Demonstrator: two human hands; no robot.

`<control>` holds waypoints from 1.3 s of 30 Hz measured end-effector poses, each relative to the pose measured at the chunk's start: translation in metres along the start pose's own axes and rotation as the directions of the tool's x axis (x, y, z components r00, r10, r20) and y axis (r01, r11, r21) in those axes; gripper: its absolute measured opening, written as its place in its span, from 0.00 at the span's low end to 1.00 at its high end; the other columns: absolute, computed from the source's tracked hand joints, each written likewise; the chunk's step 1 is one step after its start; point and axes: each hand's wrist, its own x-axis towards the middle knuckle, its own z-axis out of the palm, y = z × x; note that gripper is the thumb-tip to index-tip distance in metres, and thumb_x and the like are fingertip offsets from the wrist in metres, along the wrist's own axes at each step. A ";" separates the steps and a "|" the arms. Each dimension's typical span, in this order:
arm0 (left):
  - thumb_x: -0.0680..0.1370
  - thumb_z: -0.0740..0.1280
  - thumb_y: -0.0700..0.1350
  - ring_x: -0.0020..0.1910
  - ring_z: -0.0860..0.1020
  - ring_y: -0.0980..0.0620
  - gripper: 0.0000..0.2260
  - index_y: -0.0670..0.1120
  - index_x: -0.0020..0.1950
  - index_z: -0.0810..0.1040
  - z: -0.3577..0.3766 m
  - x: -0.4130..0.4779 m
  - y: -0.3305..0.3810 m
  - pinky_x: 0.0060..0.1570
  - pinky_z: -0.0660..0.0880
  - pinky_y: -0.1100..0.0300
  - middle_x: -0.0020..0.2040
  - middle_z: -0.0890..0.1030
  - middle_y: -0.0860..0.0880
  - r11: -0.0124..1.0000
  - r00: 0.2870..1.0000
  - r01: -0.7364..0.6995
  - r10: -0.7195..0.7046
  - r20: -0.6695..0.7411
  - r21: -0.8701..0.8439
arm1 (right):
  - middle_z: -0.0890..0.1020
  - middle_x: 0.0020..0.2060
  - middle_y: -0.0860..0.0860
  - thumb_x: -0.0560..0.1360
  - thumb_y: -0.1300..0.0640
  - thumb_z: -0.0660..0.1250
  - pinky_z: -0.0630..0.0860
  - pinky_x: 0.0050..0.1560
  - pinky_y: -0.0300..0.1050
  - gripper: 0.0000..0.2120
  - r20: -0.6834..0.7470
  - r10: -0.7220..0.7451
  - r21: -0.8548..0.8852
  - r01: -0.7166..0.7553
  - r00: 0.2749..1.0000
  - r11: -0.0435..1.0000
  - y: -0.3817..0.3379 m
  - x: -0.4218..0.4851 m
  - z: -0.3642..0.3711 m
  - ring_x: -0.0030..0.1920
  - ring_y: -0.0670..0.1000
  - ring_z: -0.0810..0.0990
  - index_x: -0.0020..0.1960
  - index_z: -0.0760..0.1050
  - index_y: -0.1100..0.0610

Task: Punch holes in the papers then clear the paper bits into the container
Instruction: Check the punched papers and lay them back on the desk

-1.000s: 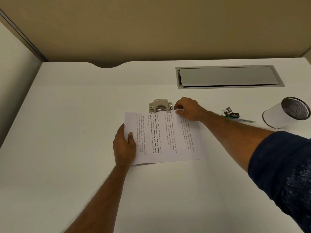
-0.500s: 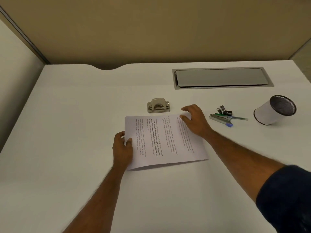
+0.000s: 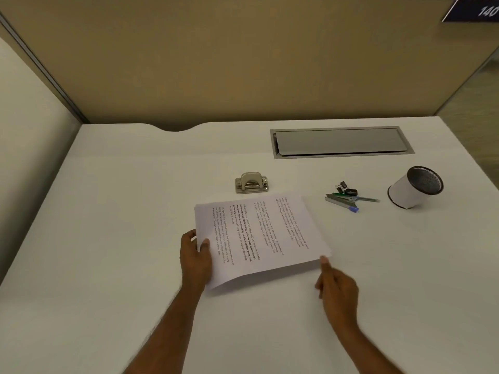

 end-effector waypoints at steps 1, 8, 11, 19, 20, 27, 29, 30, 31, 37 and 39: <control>0.82 0.62 0.39 0.45 0.80 0.53 0.13 0.44 0.66 0.67 0.000 -0.004 0.001 0.40 0.75 0.64 0.59 0.79 0.43 1.000 1.000 -0.009 0.009 -0.002 0.001 | 0.78 0.23 0.55 0.71 0.35 0.63 0.72 0.29 0.44 0.27 0.080 0.071 0.015 -0.073 0.994 0.997 0.001 -0.010 0.004 0.24 0.47 0.74 0.28 0.75 0.58; 0.82 0.61 0.40 0.48 0.80 0.52 0.11 0.48 0.64 0.66 0.008 -0.040 0.009 0.40 0.75 0.66 0.59 0.77 0.46 0.999 0.998 -0.041 0.041 -0.038 -0.009 | 0.83 0.57 0.54 0.76 0.54 0.68 0.79 0.55 0.55 0.17 0.570 0.237 0.522 -0.569 0.787 0.635 -0.026 -0.019 0.055 0.57 0.56 0.82 0.64 0.74 0.49; 0.82 0.61 0.40 0.47 0.78 0.60 0.11 0.52 0.61 0.65 0.013 -0.059 0.008 0.36 0.73 0.72 0.58 0.76 0.49 0.998 0.997 -0.043 0.040 -0.069 -0.052 | 0.83 0.57 0.53 0.76 0.67 0.66 0.82 0.47 0.50 0.21 0.419 0.260 0.604 -0.481 0.870 0.636 -0.037 -0.013 0.062 0.56 0.55 0.82 0.65 0.74 0.52; 0.80 0.65 0.38 0.52 0.81 0.54 0.19 0.50 0.67 0.65 -0.006 -0.063 0.014 0.42 0.80 0.61 0.57 0.79 0.50 0.952 0.989 0.094 -0.055 0.140 -0.292 | 0.84 0.55 0.48 0.76 0.70 0.65 0.80 0.52 0.52 0.20 0.371 0.122 0.500 -0.309 0.921 0.809 -0.054 0.014 0.032 0.55 0.52 0.83 0.58 0.77 0.47; 0.80 0.65 0.39 0.49 0.82 0.57 0.19 0.51 0.68 0.65 -0.012 -0.056 0.018 0.41 0.80 0.60 0.55 0.80 0.50 0.956 0.984 0.087 -0.039 0.174 -0.280 | 0.84 0.56 0.49 0.76 0.70 0.65 0.81 0.51 0.52 0.19 0.397 0.100 0.482 -0.300 0.912 0.823 -0.055 0.018 0.026 0.54 0.52 0.83 0.58 0.77 0.48; 0.79 0.67 0.43 0.44 0.84 0.51 0.16 0.49 0.67 0.73 -0.028 -0.004 0.077 0.40 0.79 0.60 0.46 0.84 0.46 0.997 0.839 -0.022 0.056 0.542 -0.069 | 0.83 0.57 0.49 0.75 0.68 0.67 0.78 0.58 0.55 0.17 0.502 -0.033 0.334 -0.159 0.864 0.929 -0.077 0.043 -0.010 0.57 0.52 0.82 0.58 0.77 0.50; 0.79 0.67 0.44 0.46 0.83 0.51 0.15 0.47 0.66 0.74 -0.018 -0.003 0.093 0.42 0.80 0.58 0.46 0.83 0.49 0.996 0.788 -0.086 0.088 0.609 -0.032 | 0.83 0.57 0.49 0.75 0.67 0.67 0.78 0.58 0.52 0.18 0.503 -0.084 0.282 -0.072 0.860 0.957 -0.086 0.046 -0.016 0.57 0.51 0.82 0.59 0.77 0.49; 0.80 0.67 0.43 0.47 0.83 0.50 0.13 0.46 0.64 0.76 -0.012 -0.005 0.099 0.45 0.80 0.57 0.48 0.83 0.50 0.991 0.781 -0.128 0.121 0.613 -0.033 | 0.83 0.57 0.48 0.75 0.66 0.68 0.79 0.58 0.50 0.18 0.496 -0.107 0.260 -0.030 0.862 0.965 -0.091 0.046 -0.018 0.57 0.50 0.82 0.59 0.76 0.48; 0.80 0.66 0.42 0.48 0.83 0.49 0.10 0.45 0.61 0.77 -0.005 -0.009 0.104 0.47 0.80 0.56 0.50 0.83 0.49 0.985 0.783 -0.168 0.162 0.600 -0.047 | 0.83 0.56 0.47 0.75 0.66 0.68 0.79 0.56 0.47 0.18 0.483 -0.129 0.247 0.006 0.866 0.969 -0.096 0.045 -0.018 0.56 0.49 0.82 0.59 0.75 0.48; 0.80 0.65 0.47 0.51 0.82 0.54 0.05 0.51 0.56 0.76 0.005 -0.049 0.104 0.46 0.79 0.63 0.51 0.83 0.56 0.902 0.796 -0.399 0.430 0.427 -0.164 | 0.85 0.43 0.40 0.71 0.65 0.73 0.82 0.44 0.37 0.15 0.289 -0.239 0.303 0.148 0.927 0.942 -0.117 0.036 -0.017 0.46 0.43 0.84 0.49 0.78 0.46; 0.77 0.67 0.48 0.51 0.82 0.56 0.09 0.54 0.57 0.75 0.002 -0.061 0.098 0.45 0.79 0.64 0.51 0.82 0.59 0.888 0.800 -0.434 0.457 0.389 -0.153 | 0.84 0.42 0.40 0.68 0.64 0.76 0.80 0.42 0.34 0.17 0.244 -0.284 0.304 0.205 0.927 0.930 -0.121 0.031 -0.018 0.45 0.40 0.83 0.48 0.78 0.45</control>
